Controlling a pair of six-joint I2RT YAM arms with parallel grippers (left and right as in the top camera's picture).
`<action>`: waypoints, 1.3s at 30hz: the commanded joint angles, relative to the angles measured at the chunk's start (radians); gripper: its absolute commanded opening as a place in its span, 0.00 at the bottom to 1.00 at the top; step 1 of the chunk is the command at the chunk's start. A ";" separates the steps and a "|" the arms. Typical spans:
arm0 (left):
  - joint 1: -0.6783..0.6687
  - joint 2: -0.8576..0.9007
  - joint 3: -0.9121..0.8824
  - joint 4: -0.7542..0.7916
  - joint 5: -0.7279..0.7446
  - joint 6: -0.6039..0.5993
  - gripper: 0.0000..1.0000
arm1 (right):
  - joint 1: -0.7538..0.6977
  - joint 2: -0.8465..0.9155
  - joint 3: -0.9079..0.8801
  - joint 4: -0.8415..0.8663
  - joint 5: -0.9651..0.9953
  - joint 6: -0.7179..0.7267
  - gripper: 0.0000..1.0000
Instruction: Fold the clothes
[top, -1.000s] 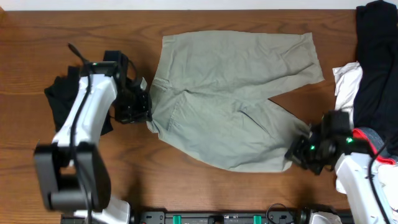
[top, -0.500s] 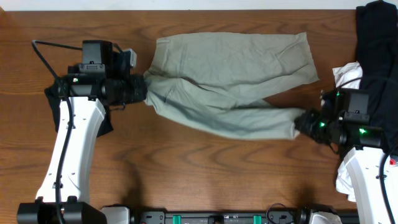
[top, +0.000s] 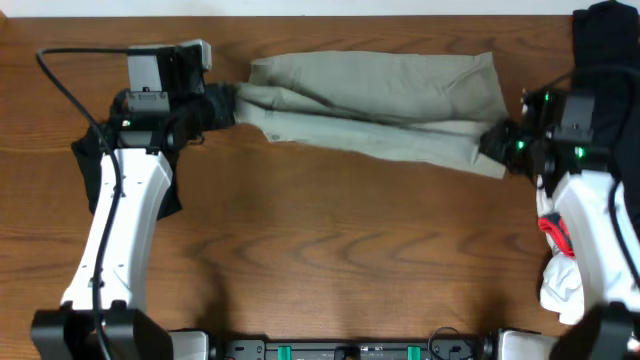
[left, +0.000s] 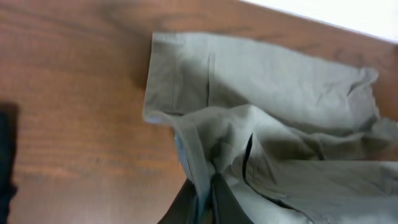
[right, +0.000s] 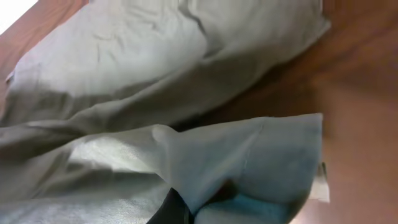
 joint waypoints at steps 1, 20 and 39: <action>0.002 0.043 0.007 0.060 -0.027 -0.034 0.06 | 0.009 0.083 0.092 0.002 0.036 -0.041 0.01; -0.099 0.375 0.007 0.680 -0.088 -0.051 0.07 | 0.017 0.495 0.462 0.103 0.071 -0.027 0.02; -0.039 0.530 0.008 0.845 -0.166 -0.302 0.70 | 0.002 0.658 0.569 0.155 0.010 -0.060 0.66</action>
